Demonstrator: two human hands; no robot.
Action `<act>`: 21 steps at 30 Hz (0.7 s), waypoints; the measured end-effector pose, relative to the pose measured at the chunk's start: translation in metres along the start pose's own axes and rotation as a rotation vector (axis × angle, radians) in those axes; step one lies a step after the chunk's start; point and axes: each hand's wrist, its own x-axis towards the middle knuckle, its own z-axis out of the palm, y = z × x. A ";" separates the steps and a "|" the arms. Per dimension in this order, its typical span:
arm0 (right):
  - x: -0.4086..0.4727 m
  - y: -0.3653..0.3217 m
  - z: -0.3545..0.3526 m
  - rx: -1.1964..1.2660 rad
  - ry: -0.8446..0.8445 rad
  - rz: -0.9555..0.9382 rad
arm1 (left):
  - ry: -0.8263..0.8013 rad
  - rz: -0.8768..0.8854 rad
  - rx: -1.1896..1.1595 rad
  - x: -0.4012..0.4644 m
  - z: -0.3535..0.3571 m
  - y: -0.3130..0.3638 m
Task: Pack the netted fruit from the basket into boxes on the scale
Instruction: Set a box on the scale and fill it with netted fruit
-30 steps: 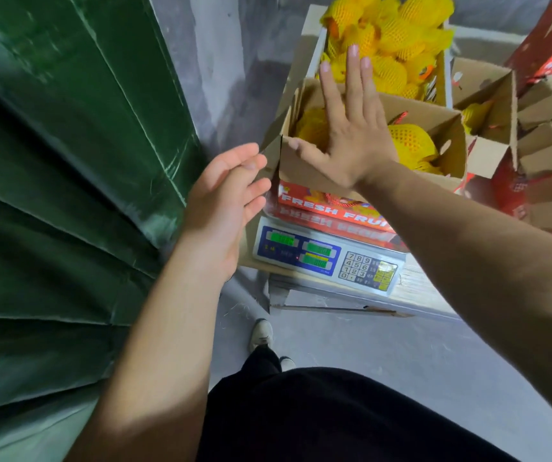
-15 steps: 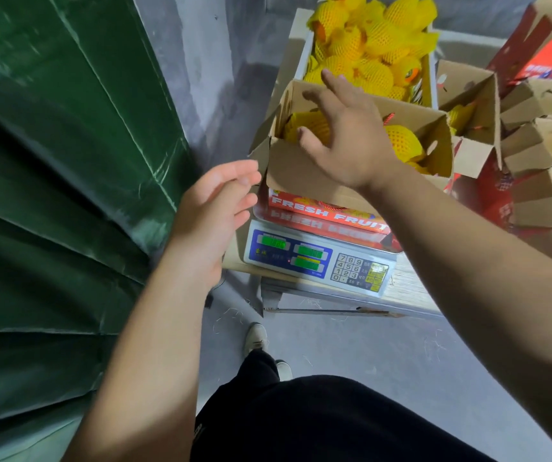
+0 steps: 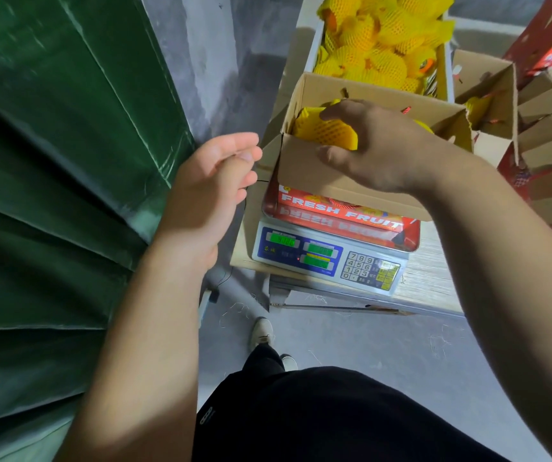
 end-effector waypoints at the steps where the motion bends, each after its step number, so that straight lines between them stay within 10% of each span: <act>1: -0.001 0.001 0.000 0.007 0.004 0.005 | 0.001 0.003 0.002 0.000 -0.001 0.000; 21: -0.014 -0.004 0.007 0.102 0.034 0.058 | -0.046 0.034 0.044 -0.004 0.004 0.004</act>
